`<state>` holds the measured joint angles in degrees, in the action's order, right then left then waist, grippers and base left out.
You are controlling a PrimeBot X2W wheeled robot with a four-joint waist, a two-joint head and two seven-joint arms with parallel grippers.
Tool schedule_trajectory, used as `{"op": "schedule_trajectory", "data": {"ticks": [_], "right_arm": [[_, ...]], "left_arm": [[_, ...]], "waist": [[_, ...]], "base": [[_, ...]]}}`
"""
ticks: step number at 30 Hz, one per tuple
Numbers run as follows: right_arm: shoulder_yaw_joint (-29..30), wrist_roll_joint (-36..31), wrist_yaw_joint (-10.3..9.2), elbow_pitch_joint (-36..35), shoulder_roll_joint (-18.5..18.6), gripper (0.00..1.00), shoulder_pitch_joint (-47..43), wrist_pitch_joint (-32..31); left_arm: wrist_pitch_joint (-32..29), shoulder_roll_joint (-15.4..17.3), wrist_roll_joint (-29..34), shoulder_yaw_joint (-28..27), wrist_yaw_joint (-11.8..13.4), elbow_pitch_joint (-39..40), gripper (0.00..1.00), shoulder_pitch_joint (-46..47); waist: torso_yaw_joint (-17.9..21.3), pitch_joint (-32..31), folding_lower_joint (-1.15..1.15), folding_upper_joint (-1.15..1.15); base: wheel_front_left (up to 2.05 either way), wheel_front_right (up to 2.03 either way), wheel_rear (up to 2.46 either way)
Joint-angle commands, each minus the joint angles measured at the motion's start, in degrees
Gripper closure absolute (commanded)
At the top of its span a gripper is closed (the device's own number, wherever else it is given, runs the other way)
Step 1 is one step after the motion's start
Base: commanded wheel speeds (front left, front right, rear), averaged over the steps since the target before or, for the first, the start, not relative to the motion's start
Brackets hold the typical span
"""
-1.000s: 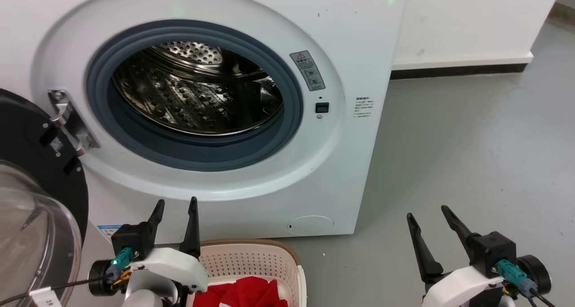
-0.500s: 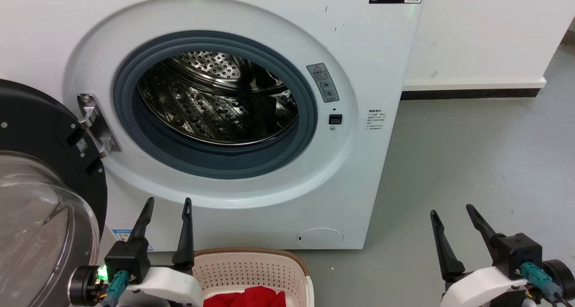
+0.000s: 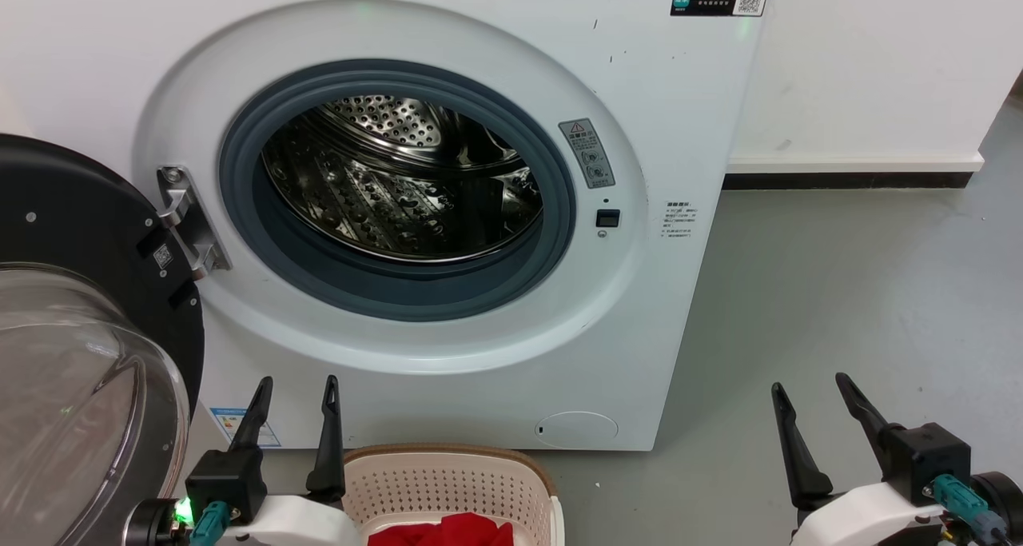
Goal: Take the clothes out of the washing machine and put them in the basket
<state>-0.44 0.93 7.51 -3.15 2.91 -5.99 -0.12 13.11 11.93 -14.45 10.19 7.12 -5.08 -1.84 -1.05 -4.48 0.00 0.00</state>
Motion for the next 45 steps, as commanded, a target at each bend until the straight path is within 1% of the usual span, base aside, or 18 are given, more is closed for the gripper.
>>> {"op": "schedule_trajectory", "data": {"ticks": [1, 9, 25, 26, 30, 45], "right_arm": [[0.1, -0.3, -0.04, -0.2, -0.1, 0.00, -0.9, -0.3], [-0.2, 0.3, -0.04, -0.1, -0.1, 0.00, -1.0, -0.1], [-0.5, 0.8, -0.04, 0.4, -0.1, 0.00, -0.8, 0.4], [-0.4, 0.6, 0.00, 0.4, 0.0, 1.00, -0.2, 0.1], [-0.5, 1.6, 0.01, 2.0, 0.0, 1.00, -0.6, 0.2], [-0.2, 20.7, 0.00, 4.9, 0.9, 1.00, 2.2, -0.2]], "left_arm": [[0.2, 0.4, -0.4, -0.3, -0.1, -0.4, 0.00, 1.0], [-0.1, 1.0, -1.4, -0.7, -0.4, -2.0, 0.00, 2.3], [-0.6, 1.6, -1.2, -0.1, 0.4, -1.8, 0.00, 1.9], [-0.6, 1.5, -1.4, -0.1, 0.4, -2.0, 1.00, 1.9], [-1.0, 0.8, -2.3, 0.0, 0.2, -3.6, 1.00, 0.9], [-4.8, -1.1, -17.3, -3.4, -2.8, -4.7, 1.00, 2.5]], "waist": [[0.2, 0.0, 0.00, 0.00], [0.8, 0.2, 0.00, 0.00], [1.1, 0.2, 0.00, 0.00], [1.1, 0.2, 0.00, 0.00], [1.1, 0.2, 0.00, 0.00], [1.1, 0.8, 0.00, 0.00]], "base": [[0.00, 0.00, 0.00], [0.00, 0.00, 0.00], [0.00, 0.00, 0.00], [0.00, 0.00, 0.00], [0.00, 0.00, 0.00], [0.00, 0.00, 0.00]]}}
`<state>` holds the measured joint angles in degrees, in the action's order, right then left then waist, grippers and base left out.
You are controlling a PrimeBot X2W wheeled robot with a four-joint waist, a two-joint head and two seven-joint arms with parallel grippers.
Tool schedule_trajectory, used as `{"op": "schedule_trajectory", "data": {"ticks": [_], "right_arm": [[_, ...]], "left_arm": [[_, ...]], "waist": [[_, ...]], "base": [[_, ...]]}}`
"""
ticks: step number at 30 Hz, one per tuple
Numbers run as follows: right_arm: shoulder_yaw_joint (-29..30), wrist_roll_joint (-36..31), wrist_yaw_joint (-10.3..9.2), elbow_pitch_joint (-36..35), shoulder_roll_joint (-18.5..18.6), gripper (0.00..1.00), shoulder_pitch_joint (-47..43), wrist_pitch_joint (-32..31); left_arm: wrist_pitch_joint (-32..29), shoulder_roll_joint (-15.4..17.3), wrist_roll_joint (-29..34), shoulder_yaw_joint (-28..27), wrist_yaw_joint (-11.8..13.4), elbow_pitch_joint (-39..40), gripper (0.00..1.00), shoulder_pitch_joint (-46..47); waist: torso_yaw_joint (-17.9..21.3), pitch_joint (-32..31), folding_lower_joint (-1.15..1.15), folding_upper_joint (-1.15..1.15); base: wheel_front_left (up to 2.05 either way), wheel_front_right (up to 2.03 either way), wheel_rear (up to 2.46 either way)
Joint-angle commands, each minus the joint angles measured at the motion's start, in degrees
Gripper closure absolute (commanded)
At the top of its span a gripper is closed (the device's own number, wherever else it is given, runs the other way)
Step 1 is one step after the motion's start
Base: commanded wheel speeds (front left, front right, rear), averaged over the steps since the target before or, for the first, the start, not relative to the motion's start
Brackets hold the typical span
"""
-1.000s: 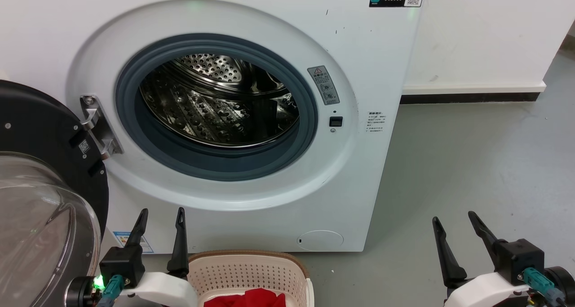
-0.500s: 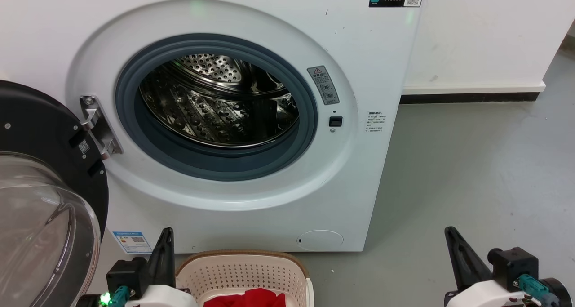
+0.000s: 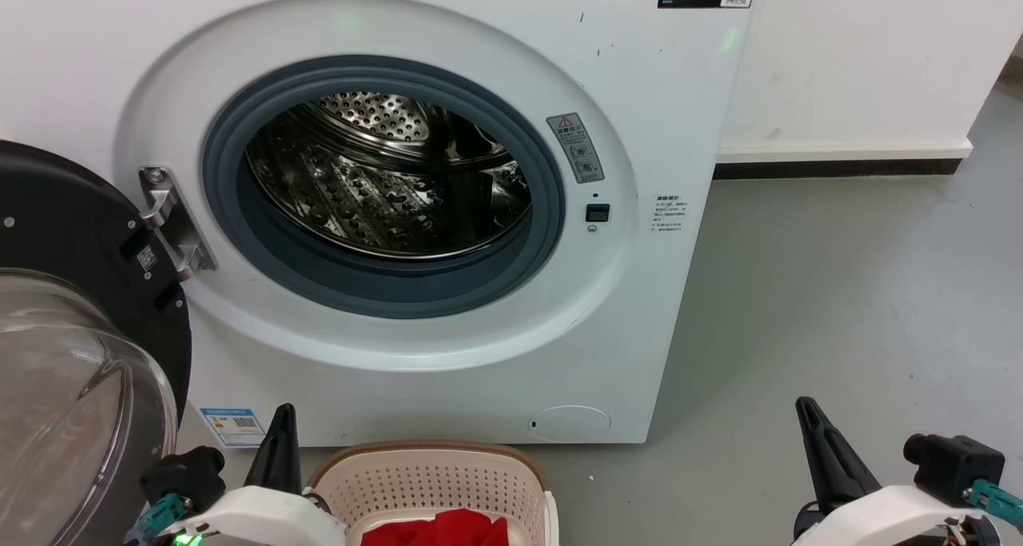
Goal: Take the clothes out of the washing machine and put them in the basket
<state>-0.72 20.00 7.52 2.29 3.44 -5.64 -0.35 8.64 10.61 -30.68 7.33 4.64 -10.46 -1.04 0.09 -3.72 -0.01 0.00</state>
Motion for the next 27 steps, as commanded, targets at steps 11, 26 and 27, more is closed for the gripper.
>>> {"op": "schedule_trajectory", "data": {"ticks": [11, 26, 27], "right_arm": [[0.5, 13.3, -0.01, 1.3, 0.8, 1.00, 3.5, -0.4], [1.3, 28.5, -0.02, 3.8, 1.2, 1.00, 5.7, -1.1], [1.3, 29.3, -0.02, 3.9, 1.2, 1.00, 5.7, -1.1]], "left_arm": [[-2.6, -1.0, -10.6, -2.6, -2.2, 0.1, 1.00, 2.7], [-5.7, -2.7, -23.1, -5.4, -4.6, -0.8, 1.00, 3.9], [-5.9, -2.8, -23.8, -5.6, -4.8, -0.8, 1.00, 4.0]], "waist": [[0.0, 0.4, 0.01, 0.00], [0.0, 1.0, 0.01, 0.00], [0.0, 1.0, 0.01, 0.00]], "base": [[0.00, 0.00, 0.00], [0.00, 0.00, 0.00], [0.00, 0.00, 0.00]]}}
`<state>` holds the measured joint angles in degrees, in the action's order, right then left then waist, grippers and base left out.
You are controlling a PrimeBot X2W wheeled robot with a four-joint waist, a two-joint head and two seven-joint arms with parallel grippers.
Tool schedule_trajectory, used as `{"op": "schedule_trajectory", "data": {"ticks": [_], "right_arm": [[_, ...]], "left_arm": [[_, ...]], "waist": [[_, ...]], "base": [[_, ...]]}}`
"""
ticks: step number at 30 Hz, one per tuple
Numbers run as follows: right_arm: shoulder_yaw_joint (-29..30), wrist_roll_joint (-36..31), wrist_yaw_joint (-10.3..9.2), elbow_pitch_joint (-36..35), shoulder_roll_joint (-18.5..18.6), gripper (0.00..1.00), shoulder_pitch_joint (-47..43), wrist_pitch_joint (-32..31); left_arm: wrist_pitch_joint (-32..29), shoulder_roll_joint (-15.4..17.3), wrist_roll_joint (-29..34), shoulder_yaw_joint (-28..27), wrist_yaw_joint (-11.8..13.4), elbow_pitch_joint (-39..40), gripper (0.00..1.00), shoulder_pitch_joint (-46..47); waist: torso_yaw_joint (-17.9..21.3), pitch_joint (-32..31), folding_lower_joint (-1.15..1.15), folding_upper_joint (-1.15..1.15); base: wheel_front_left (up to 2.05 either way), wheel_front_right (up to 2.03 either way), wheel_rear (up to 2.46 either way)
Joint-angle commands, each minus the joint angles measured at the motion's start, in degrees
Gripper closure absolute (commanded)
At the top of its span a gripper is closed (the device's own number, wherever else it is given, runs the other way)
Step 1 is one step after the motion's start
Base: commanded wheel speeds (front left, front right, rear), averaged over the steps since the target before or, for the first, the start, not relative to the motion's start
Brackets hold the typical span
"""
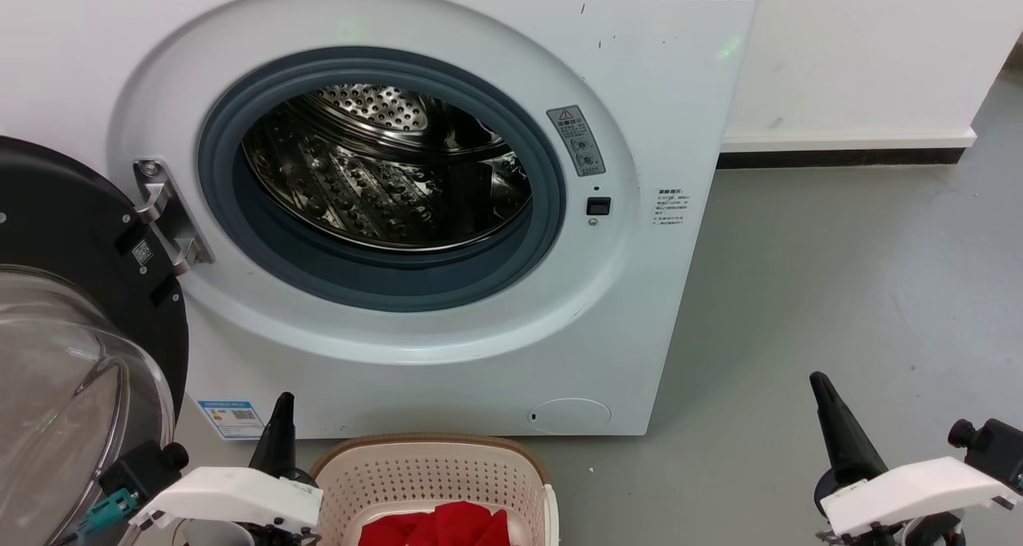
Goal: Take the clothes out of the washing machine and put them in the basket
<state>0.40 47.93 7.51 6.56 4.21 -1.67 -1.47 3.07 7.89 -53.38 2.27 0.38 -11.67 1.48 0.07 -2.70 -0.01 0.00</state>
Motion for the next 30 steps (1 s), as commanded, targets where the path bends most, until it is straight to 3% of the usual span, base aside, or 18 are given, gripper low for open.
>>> {"op": "schedule_trajectory", "data": {"ticks": [1, 30], "right_arm": [[0.3, 2.2, -0.01, -0.2, 0.4, 1.00, 1.8, 0.0], [1.8, 22.1, -0.01, 3.2, 0.5, 1.00, 4.8, -1.4]], "left_arm": [[-0.4, -0.1, -1.8, -0.6, -0.6, 0.4, 1.00, 1.6], [-4.6, -2.3, -18.5, -4.4, -4.0, -0.8, 1.00, 3.3]], "waist": [[0.0, 0.1, 0.01, 0.00], [0.0, 1.1, 0.01, 0.00]], "base": [[0.00, 0.00, 0.00], [0.00, 0.00, 0.00]]}}
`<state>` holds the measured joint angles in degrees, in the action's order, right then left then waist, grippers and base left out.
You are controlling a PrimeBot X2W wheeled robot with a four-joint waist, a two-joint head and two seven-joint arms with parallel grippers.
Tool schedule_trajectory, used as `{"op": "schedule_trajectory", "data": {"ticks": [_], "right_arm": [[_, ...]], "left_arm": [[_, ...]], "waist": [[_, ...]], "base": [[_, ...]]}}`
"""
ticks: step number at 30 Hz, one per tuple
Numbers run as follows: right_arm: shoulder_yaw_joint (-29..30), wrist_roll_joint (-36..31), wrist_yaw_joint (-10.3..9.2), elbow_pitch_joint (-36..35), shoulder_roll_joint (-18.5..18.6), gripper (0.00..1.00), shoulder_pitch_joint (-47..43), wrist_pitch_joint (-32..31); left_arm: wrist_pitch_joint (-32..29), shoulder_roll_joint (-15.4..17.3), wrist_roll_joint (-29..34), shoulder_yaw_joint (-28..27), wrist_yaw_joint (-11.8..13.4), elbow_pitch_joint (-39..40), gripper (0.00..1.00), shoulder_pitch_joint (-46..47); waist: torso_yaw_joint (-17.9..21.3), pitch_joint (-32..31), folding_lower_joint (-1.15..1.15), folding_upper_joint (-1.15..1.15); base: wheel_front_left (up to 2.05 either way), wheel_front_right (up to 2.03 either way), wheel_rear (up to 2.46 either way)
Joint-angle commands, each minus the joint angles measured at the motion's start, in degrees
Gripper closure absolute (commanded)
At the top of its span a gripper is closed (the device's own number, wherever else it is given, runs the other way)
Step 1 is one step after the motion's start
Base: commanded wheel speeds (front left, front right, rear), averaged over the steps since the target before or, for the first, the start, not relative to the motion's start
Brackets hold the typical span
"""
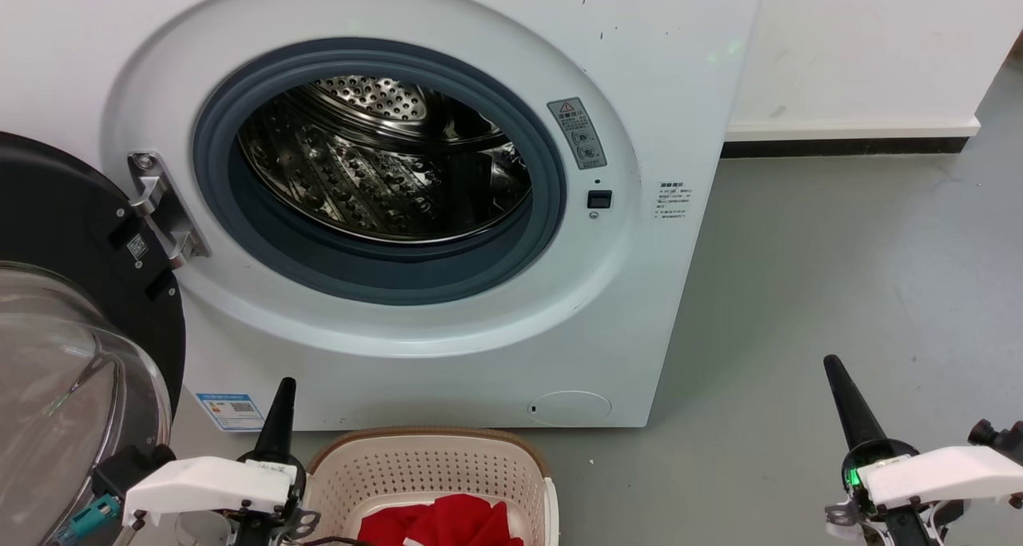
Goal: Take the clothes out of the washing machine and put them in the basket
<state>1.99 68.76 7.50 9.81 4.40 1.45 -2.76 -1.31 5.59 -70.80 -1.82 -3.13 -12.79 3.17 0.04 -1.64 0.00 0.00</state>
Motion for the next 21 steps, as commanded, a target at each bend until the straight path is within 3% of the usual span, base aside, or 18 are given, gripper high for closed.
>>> {"op": "schedule_trajectory", "data": {"ticks": [1, 21], "right_arm": [[0.3, 1.9, 0.00, 0.1, 0.3, 1.00, 1.8, -0.1], [1.3, 12.7, -0.01, 2.0, 0.1, 1.00, 3.2, -1.1]], "left_arm": [[-0.4, -0.1, -1.5, -0.4, -0.5, 0.2, 1.00, 1.6], [-2.7, -1.4, -10.8, -2.5, -2.4, -0.5, 1.00, 2.5]], "waist": [[0.0, 0.1, 0.00, 0.00], [0.0, 0.8, 0.00, 0.00]], "base": [[0.00, 0.00, 0.00], [0.00, 0.00, 0.00]]}}
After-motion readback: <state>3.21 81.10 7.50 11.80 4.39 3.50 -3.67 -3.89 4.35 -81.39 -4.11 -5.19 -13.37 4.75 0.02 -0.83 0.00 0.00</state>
